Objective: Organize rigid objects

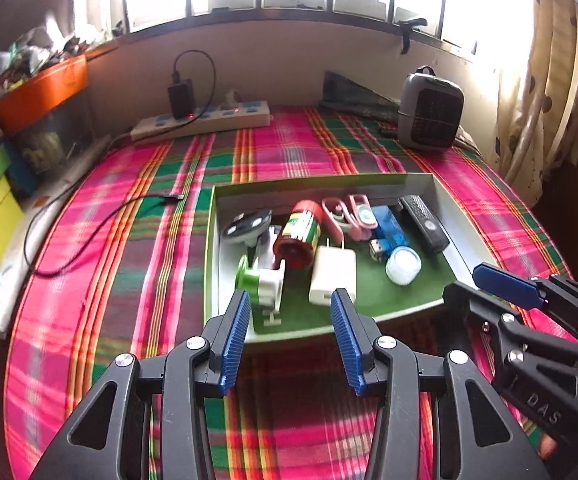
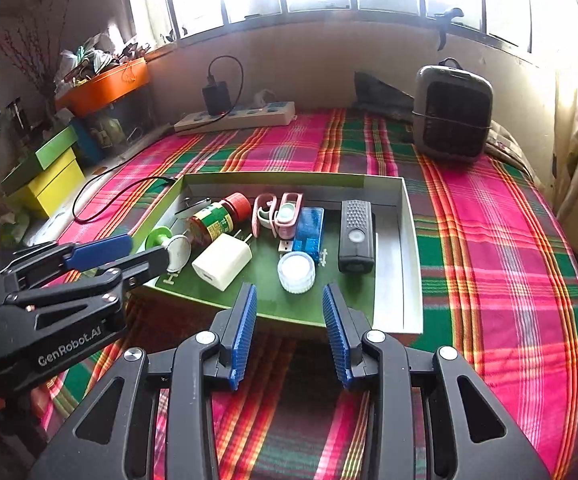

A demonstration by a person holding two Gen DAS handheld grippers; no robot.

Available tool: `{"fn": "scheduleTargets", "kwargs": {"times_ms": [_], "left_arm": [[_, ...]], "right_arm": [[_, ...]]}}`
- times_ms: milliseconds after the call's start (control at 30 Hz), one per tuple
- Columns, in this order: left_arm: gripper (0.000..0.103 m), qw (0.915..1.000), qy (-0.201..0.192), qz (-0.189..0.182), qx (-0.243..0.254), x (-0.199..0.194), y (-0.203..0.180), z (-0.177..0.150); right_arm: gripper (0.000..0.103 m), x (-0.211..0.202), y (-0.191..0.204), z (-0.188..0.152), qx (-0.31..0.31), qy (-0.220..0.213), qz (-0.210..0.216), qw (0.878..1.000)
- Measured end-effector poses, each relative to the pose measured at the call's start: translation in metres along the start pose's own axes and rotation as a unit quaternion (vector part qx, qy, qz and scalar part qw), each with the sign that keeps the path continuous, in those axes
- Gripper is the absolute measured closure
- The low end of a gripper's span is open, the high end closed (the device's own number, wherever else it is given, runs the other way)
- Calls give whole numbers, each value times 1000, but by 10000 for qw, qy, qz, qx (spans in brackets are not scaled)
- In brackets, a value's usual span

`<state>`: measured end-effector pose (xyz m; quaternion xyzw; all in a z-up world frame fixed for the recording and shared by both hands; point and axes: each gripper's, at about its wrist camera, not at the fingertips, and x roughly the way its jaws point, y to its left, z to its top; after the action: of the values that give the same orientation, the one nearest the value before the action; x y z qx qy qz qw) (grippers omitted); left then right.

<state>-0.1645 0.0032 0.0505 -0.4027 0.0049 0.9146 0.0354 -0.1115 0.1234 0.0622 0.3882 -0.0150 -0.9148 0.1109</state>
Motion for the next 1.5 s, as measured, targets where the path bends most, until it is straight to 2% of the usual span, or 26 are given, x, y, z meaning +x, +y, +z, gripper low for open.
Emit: {"fn": "scheduleTargets", "kwargs": {"times_ms": [267, 467, 700, 1000, 1300, 1400, 1467, 1500], "left_arm": [[61, 9999, -44, 149, -31, -16, 0, -24], [61, 9997, 37, 238, -6, -19, 3, -40], [61, 9992, 113, 336, -163, -23, 13, -59], [61, 9992, 217, 241, -234, -14, 11, -64], [61, 9985, 367, 320, -235, -2, 9, -67], [61, 9982, 377, 415, -215, 0, 6, -67], [61, 9982, 362, 425, -217, 0, 6, -68], [61, 9982, 359, 421, -213, 0, 5, -67]], "right_arm": [[67, -11, 4, -13, -89, -10, -103, 9999], [67, -7, 6, -27, -192, 143, -294, 9993], [67, -7, -1, -38, -14, 275, -436, 9987], [67, -3, -6, -47, 123, 465, -596, 9971], [67, 4, -11, -49, 155, 605, -673, 9958], [62, 5, -11, -48, 133, 571, -650, 9962], [49, 6, -10, -49, 67, 556, -633, 9964], [48, 7, -8, -49, 11, 552, -667, 9962]]}}
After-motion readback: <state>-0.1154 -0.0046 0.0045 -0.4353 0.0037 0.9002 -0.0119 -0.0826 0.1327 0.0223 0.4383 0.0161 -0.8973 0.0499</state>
